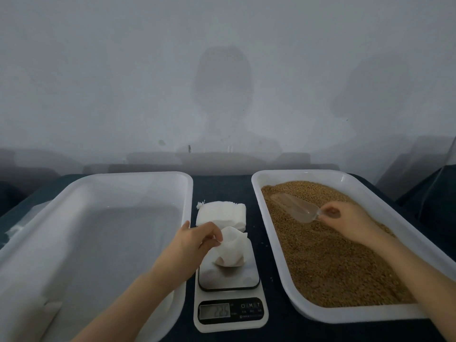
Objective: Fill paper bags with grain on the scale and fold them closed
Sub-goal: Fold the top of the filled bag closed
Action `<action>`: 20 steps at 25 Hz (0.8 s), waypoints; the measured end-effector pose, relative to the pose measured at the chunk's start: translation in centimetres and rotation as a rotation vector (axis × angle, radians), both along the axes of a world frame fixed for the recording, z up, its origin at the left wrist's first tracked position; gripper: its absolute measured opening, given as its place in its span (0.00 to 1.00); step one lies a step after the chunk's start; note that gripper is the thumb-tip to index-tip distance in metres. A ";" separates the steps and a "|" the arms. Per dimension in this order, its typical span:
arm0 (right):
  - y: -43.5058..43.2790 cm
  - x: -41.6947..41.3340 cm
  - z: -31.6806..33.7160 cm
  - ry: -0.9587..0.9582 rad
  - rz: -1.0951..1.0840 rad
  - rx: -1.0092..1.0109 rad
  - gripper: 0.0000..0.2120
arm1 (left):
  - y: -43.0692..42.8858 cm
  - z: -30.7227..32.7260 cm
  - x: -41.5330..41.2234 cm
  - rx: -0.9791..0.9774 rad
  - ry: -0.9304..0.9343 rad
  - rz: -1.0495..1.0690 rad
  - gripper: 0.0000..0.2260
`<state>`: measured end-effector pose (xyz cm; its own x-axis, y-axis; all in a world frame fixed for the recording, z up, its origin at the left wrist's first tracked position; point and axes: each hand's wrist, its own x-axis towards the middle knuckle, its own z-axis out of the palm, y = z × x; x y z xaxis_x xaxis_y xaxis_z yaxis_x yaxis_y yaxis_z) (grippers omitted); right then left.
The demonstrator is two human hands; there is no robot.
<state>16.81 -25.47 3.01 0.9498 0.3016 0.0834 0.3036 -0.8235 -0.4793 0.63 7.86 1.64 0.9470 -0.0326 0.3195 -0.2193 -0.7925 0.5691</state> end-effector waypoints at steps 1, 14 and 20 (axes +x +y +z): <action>-0.3 -0.3 0.2 0.003 0.009 0.001 0.08 | 0.0 0.0 0.0 0.005 -0.009 -0.001 0.03; 2.7 -5.8 8.3 -0.167 0.321 -0.067 0.12 | -0.3 0.1 -0.2 -0.050 -0.106 0.023 0.04; 5.9 -6.7 9.9 -0.377 0.358 -0.320 0.13 | -0.6 0.5 0.0 -0.130 -0.086 0.046 0.05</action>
